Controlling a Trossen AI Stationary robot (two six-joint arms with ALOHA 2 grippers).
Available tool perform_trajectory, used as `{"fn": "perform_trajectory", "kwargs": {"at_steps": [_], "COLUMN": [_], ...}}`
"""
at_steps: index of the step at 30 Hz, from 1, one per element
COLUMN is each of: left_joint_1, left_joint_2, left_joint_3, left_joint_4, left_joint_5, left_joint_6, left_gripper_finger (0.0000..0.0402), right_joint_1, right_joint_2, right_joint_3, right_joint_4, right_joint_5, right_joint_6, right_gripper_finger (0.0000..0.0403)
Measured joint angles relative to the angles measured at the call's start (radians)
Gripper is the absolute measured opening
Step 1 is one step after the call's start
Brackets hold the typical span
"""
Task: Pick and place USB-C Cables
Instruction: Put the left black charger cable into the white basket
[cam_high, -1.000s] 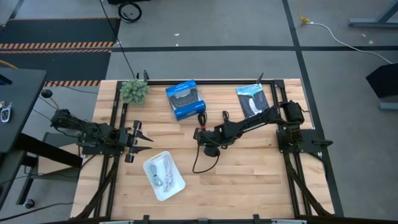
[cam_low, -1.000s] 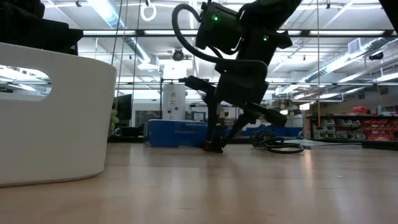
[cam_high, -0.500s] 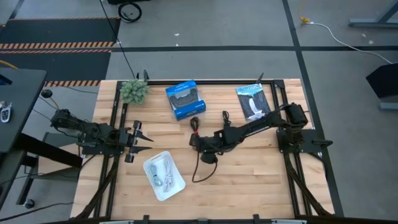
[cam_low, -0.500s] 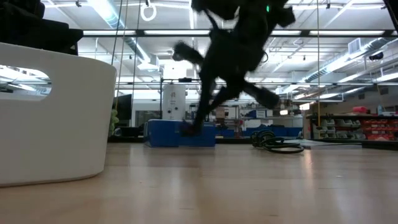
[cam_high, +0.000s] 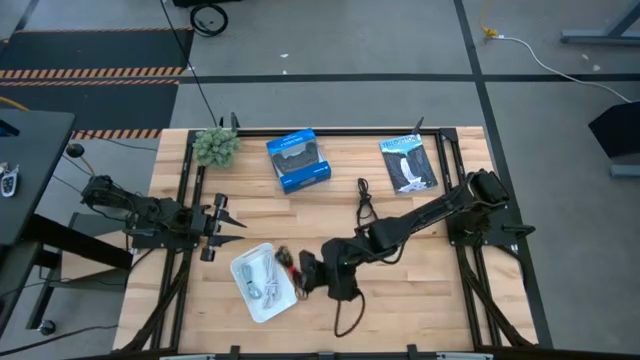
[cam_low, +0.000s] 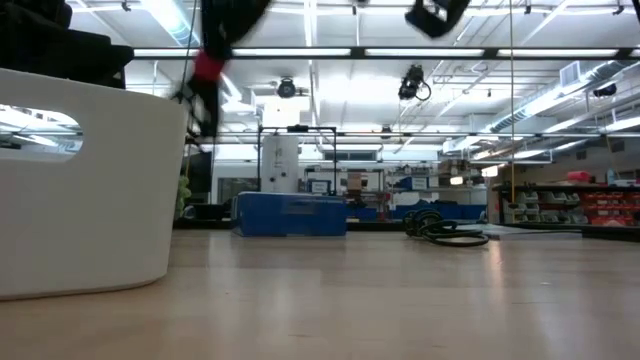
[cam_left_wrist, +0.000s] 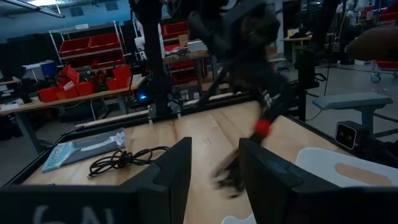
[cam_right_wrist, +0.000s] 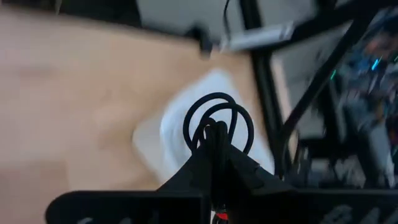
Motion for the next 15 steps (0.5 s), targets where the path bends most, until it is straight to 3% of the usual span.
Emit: {"fn": "perform_trajectory", "kwargs": {"at_steps": [8,15], "left_joint_1": [0.000,0.000], "left_joint_2": [0.000,0.006], "left_joint_3": [0.000,0.000], "left_joint_4": [0.000,0.001], "left_joint_5": [0.000,0.000], "left_joint_6": [0.000,0.000], "left_gripper_finger": [0.0142,0.0142], "right_joint_1": [-0.018,-0.049], "right_joint_2": [0.022,0.177], "right_joint_3": [-0.010,-0.013], "right_joint_4": [0.285,0.543], "right_joint_5": [-0.224,-0.283], "right_joint_6": [-0.023,-0.023], "right_gripper_finger": [0.0020,0.0021]}}
